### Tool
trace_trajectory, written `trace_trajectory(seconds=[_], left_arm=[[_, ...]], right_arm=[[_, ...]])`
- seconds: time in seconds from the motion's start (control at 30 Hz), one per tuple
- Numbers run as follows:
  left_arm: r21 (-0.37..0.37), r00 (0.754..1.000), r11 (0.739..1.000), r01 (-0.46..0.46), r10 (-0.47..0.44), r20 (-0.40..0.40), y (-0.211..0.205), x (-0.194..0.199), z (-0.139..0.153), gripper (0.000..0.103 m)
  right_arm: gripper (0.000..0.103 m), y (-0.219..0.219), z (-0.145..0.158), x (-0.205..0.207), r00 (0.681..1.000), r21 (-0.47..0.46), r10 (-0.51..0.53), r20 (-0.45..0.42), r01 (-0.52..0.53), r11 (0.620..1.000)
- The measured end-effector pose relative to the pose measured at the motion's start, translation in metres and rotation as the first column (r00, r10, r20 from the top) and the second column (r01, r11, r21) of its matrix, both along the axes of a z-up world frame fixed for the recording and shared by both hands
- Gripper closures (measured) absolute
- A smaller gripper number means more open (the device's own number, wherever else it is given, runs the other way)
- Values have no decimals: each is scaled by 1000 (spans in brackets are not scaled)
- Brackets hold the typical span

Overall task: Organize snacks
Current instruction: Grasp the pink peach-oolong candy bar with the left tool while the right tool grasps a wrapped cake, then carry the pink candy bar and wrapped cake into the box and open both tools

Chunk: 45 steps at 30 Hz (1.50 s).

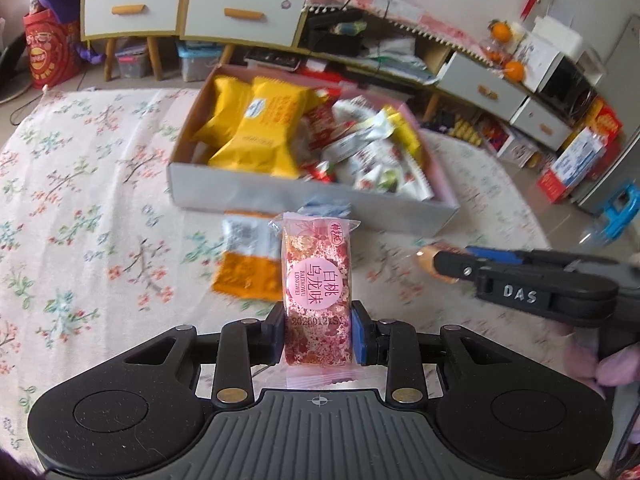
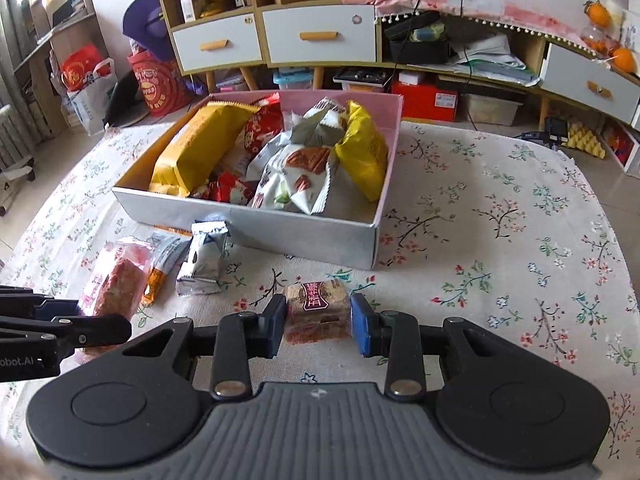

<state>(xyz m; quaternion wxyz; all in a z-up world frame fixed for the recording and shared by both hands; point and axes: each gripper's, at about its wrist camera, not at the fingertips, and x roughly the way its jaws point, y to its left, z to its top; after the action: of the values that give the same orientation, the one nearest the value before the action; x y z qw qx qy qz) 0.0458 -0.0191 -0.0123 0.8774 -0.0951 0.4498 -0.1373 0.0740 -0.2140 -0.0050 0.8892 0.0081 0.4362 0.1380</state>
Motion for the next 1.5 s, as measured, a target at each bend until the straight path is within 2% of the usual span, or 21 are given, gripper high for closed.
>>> trace_trajectory(seconds=[0.3, 0.53, 0.7, 0.83, 1.23, 1.4, 1.5], left_arm=[[-36, 1000, 999, 3, -2, 29, -21, 10, 14, 74], [-58, 998, 997, -49, 52, 42, -23, 34, 25, 74], [-17, 994, 998, -68, 70, 88, -29, 61, 28, 74], [21, 991, 996, -84, 81, 107, -32, 83, 22, 74], [84, 988, 992, -90, 78, 136, -36, 110, 4, 74], [99, 986, 990, -97, 83, 142, -41, 117, 2, 73], [96, 987, 990, -102, 88, 136, -41, 120, -2, 73]], right_arm=[[72, -27, 18, 6, 996, 99, -90, 12, 88, 991], [72, -45, 30, 20, 977, 233, -210, 24, 199, 952], [72, -47, 24, 35, 965, 301, -262, 18, 244, 922], [72, -50, 13, 46, 954, 358, -300, -25, 288, 888], [71, -39, 7, 51, 953, 364, -302, -18, 288, 886], [71, -28, 8, 52, 960, 318, -278, -3, 265, 910], [71, -28, 6, 53, 959, 310, -284, -8, 273, 911]])
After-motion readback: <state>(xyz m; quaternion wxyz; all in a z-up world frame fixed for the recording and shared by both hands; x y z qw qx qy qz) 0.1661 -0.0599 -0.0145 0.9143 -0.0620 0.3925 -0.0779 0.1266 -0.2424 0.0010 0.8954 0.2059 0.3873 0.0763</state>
